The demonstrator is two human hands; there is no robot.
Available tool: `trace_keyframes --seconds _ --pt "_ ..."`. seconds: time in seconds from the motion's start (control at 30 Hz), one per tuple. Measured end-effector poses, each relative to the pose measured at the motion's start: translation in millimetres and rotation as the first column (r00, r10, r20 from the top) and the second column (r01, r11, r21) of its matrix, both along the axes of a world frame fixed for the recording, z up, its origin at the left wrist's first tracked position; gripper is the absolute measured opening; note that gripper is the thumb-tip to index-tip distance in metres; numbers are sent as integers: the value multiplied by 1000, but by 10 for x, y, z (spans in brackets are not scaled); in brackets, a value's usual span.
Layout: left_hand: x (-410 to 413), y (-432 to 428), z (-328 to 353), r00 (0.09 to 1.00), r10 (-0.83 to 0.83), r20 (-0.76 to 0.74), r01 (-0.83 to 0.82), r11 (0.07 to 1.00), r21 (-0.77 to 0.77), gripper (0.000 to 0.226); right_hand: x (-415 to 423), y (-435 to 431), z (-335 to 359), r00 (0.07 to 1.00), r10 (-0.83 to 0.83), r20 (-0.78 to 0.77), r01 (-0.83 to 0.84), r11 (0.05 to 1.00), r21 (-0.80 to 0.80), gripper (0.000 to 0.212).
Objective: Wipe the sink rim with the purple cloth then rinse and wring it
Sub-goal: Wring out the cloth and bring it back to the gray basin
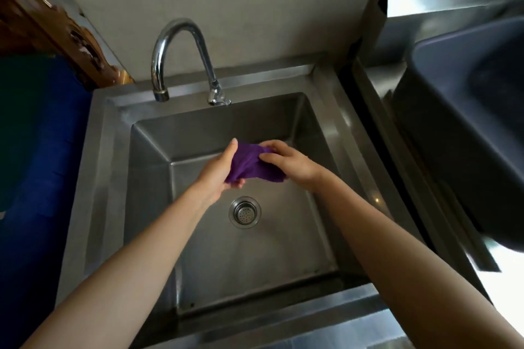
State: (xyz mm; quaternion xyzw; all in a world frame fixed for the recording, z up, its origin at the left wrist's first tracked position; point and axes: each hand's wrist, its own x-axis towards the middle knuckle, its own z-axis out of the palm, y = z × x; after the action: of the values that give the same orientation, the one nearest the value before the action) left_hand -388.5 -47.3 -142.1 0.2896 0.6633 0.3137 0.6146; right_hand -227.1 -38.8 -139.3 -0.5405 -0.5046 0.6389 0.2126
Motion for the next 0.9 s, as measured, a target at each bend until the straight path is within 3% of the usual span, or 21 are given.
trace_keyframes --seconds 0.03,0.1,0.17,0.27,0.37,0.47,0.63,0.77,0.9 --pt "-3 4 60 997 -49 51 51 998 -33 40 75 -5 60 1000 24 -5 -24 999 25 32" --pt "5 5 154 986 -155 65 156 988 -14 31 149 -6 196 984 25 178 -62 977 204 30" --pt "32 -4 240 963 -267 37 261 958 116 36 154 -12 332 932 -131 338 -10 922 387 24" --pt "66 -7 404 893 -446 -58 444 852 277 46 196 -17 542 882 -315 350 111 861 497 33" --pt "16 60 544 846 -530 -62 521 795 310 29 297 -21 701 897 -293 332 114 878 466 33" --pt "-44 129 609 815 -577 -52 565 772 290 27 346 -58 757 890 -372 265 235 870 433 33" --pt "-4 260 680 829 -534 -165 552 739 386 13 381 -138 764 807 -369 461 67 833 549 44" --pt "131 283 735 919 -380 -105 385 803 455 15 564 -209 910 887 -250 389 22 863 504 23" --pt "255 306 838 879 -431 -205 469 701 537 9 720 -285 1118 893 -328 308 159 870 467 10"
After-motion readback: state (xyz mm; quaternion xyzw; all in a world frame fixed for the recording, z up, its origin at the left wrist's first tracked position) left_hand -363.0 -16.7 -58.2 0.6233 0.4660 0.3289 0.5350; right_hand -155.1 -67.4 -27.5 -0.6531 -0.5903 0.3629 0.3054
